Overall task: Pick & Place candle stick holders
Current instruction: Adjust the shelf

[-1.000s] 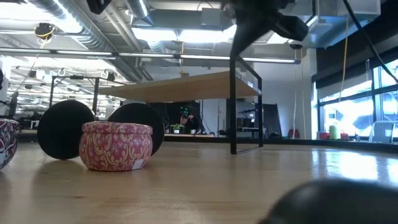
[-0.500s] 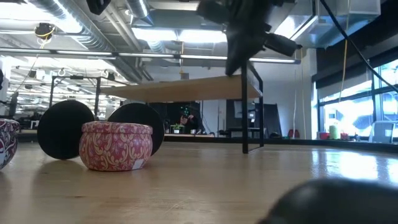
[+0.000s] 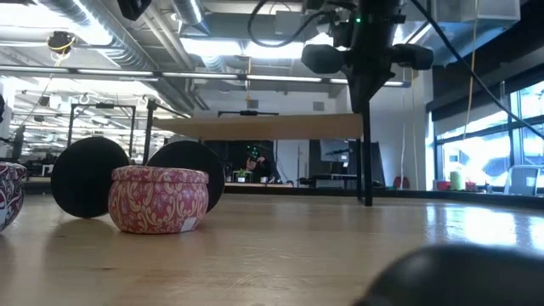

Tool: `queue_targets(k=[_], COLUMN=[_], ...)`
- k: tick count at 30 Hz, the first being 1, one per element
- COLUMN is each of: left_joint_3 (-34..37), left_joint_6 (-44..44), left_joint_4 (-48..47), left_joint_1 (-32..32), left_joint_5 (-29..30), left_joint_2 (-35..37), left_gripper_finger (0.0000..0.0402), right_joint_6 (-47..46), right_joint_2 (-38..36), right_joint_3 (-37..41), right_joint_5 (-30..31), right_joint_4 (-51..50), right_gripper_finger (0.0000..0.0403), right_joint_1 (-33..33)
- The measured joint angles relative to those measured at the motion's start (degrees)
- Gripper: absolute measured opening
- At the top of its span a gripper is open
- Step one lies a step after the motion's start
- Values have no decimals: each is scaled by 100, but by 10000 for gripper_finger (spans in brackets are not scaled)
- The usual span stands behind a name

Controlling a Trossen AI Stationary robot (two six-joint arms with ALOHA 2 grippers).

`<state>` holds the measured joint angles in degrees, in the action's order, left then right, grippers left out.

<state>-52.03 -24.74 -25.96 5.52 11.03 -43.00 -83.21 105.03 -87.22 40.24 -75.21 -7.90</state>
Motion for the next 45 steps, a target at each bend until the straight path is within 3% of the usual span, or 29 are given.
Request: queue_targets(k=[13, 18, 26, 30, 36, 45], left_joint_3=[0, 0, 0, 0, 0, 0], left_joint_6=[0, 88, 205, 239, 298, 193], left_joint_4=[0, 0, 0, -1, 0, 0], left_joint_1=[-1, -1, -2, -2, 0, 0], left_joint_5=[173, 255, 395, 388, 316, 251], left_joint_2=[0, 0, 0, 0, 0, 0], left_gripper_finger=[6, 6, 6, 6, 6, 6], right_joint_6=[68, 144, 472, 1198, 2359, 2971], right_joint_2=[0, 0, -4, -20, 141, 692], right_joint_3=[9, -3, -983, -1416, -1423, -1419], right_joint_5=[149, -75, -377, -1004, -2640, -3141], right_joint_4=[-44, -61, -320, 52, 883, 456], right_gripper_finger=[0, 0, 0, 0, 0, 0], right_joint_1=[759, 870, 528, 489, 952, 1577])
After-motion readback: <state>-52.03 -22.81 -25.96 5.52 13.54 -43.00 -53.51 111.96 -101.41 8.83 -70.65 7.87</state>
